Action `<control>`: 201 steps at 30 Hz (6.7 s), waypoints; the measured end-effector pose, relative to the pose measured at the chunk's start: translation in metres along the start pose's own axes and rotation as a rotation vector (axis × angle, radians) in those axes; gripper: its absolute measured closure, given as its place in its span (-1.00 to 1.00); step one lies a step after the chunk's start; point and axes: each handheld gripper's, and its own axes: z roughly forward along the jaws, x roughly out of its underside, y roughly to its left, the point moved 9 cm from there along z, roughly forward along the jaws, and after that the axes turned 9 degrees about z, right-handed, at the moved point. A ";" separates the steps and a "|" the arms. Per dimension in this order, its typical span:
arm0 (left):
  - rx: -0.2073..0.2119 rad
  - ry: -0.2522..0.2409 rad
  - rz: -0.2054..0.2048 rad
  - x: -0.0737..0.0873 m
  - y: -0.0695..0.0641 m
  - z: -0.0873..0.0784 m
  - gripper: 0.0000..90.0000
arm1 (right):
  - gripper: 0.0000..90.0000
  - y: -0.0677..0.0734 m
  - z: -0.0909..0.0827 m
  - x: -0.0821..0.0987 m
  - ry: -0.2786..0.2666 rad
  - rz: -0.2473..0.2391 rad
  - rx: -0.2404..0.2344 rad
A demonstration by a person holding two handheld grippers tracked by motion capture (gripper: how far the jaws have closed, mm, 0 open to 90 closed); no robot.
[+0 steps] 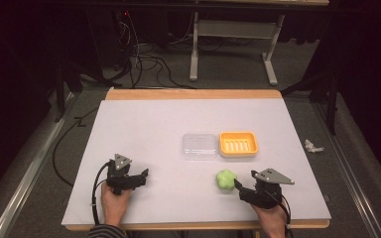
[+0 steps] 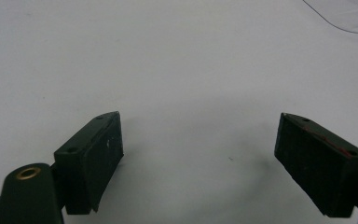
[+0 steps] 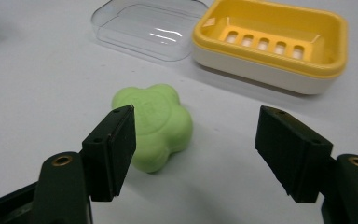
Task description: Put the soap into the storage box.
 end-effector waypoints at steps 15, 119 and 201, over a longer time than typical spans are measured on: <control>0.001 0.006 -0.007 0.000 0.001 0.000 -0.65 | -0.53 0.028 0.024 0.005 0.084 -0.053 -0.049; 0.012 -0.023 -0.045 -0.006 0.004 -0.003 -0.65 | -0.44 0.019 0.042 -0.015 0.219 -0.055 -0.088; 0.008 -0.006 -0.019 -0.002 0.001 0.000 -0.65 | -0.44 -0.057 0.069 -0.081 0.118 0.063 0.068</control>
